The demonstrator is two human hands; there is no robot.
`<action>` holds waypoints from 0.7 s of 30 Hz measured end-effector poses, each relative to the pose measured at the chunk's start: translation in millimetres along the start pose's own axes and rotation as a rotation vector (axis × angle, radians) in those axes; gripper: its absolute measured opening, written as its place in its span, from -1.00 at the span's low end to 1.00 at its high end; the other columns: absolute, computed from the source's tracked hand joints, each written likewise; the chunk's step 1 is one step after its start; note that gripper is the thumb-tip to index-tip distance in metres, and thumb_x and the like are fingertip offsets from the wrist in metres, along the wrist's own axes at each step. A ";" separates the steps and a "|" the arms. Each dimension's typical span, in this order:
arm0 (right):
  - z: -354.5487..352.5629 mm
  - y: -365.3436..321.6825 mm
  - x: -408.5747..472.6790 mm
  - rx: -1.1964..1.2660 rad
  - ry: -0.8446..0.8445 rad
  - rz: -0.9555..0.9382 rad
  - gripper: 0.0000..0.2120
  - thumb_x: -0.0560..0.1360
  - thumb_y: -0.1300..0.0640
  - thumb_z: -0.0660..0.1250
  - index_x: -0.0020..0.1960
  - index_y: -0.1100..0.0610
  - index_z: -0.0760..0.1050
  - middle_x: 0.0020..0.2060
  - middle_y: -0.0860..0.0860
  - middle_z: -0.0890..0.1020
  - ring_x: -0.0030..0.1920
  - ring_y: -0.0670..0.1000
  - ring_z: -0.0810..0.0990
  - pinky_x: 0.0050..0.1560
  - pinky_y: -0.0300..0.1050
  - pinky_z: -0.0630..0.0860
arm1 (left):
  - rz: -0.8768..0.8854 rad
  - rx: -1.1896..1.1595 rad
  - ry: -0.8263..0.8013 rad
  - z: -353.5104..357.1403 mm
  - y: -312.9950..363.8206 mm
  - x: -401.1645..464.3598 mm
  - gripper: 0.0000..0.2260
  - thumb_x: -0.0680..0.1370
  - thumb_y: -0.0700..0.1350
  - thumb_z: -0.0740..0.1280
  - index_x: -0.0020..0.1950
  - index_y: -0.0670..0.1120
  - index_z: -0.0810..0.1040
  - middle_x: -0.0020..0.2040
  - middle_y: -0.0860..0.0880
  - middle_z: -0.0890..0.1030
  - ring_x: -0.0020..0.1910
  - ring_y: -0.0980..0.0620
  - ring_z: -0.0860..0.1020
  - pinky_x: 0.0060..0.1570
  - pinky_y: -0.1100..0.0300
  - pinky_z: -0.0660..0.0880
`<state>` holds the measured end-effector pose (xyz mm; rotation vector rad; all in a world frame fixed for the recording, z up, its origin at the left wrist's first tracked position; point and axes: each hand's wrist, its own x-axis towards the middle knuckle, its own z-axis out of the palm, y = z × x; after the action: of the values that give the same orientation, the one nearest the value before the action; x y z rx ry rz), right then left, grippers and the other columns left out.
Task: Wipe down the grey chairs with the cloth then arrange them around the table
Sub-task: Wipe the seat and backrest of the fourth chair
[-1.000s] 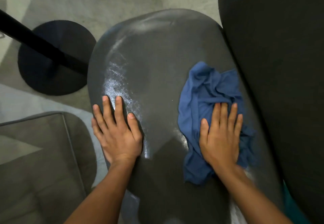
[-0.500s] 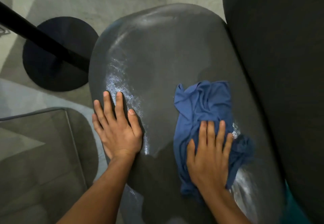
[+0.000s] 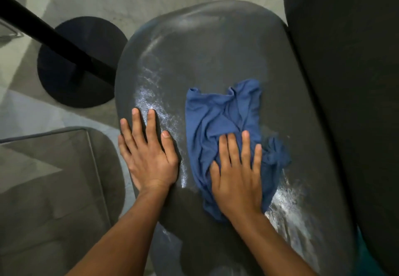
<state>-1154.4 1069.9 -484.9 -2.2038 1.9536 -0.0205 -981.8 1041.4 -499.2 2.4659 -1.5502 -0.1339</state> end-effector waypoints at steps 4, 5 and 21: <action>-11.7 -4.9 110.8 -0.050 0.059 0.069 -0.41 0.63 -0.02 -0.03 0.60 0.22 0.17 0.60 0.15 0.22 0.62 0.27 -0.01 0.56 0.38 -0.05 | -0.001 -0.023 -0.002 0.3 -1.8 -0.5 -0.48 0.70 0.07 0.05 0.67 0.05 0.13 0.68 -0.04 0.06 0.66 -0.13 -0.03 0.59 -0.20 -0.02; -16.9 -7.3 147.2 -0.029 0.069 0.091 -0.39 0.63 -0.02 -0.05 0.62 0.22 0.12 0.61 0.15 0.17 0.62 0.28 -0.03 0.56 0.38 -0.07 | -0.002 -0.018 0.003 0.5 -1.8 -0.2 -0.48 0.70 0.07 0.05 0.67 0.05 0.13 0.69 -0.04 0.06 0.66 -0.13 -0.03 0.59 -0.20 -0.02; -19.3 -14.4 109.8 -0.028 -0.047 0.116 -0.35 0.59 -0.04 -0.16 0.62 0.19 0.11 0.64 0.13 0.08 0.63 0.26 -0.07 0.56 0.37 -0.09 | 0.002 -0.020 -0.012 1.9 -3.2 0.6 -0.48 0.70 0.08 0.03 0.67 0.06 0.13 0.69 -0.03 0.04 0.67 -0.13 -0.04 0.60 -0.19 -0.02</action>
<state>-1128.9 960.7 -476.8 -2.0845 2.0640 0.0746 -979.1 1042.0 -501.8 2.4525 -1.5487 -0.1634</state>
